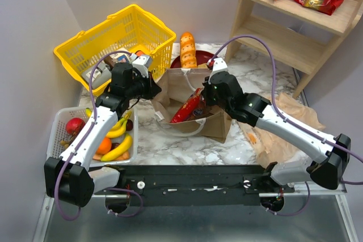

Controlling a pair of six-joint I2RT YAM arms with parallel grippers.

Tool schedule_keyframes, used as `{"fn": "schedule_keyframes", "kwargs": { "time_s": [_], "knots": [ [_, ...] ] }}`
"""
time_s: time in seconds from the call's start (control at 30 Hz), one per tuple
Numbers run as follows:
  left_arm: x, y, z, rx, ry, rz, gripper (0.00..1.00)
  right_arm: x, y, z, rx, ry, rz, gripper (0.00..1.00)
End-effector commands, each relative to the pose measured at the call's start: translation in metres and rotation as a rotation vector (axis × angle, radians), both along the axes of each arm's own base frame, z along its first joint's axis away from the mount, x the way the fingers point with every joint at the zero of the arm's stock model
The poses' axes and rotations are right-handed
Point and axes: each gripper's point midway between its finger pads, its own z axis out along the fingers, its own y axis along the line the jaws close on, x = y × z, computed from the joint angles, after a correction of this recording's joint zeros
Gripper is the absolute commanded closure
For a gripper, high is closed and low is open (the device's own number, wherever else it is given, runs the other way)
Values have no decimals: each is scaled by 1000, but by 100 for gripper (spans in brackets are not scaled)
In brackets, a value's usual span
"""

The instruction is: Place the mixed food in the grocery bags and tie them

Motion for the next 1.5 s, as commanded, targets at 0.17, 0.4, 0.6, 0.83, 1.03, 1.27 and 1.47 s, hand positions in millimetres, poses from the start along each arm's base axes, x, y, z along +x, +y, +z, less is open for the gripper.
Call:
{"fn": "schedule_keyframes", "kwargs": {
  "time_s": [0.17, 0.4, 0.6, 0.83, 1.03, 1.27, 1.47],
  "knots": [
    [-8, -1, -9, 2, 24, -19, 100, -24, 53, -67, 16, 190, 176, 99],
    [-9, -2, -9, -1, 25, -24, 100, -23, 42, 35, 29, -68, 247, 19],
    [-9, -1, -9, 6, 25, -17, 100, 18, -34, 162, -62, -335, 10, 0],
    [-10, 1, -4, 5, 9, -10, 100, 90, -155, 247, -55, -467, -282, 2],
    [-10, 4, -2, 14, -4, -2, 100, 127, -268, 267, -90, -468, -543, 0],
    [-11, 5, 0, 19, -8, 3, 100, 150, -357, 256, -59, -423, -675, 0],
    [-11, 5, -1, 18, -7, 0, 100, 175, -399, 236, 14, -391, -671, 0]
  ]
}}
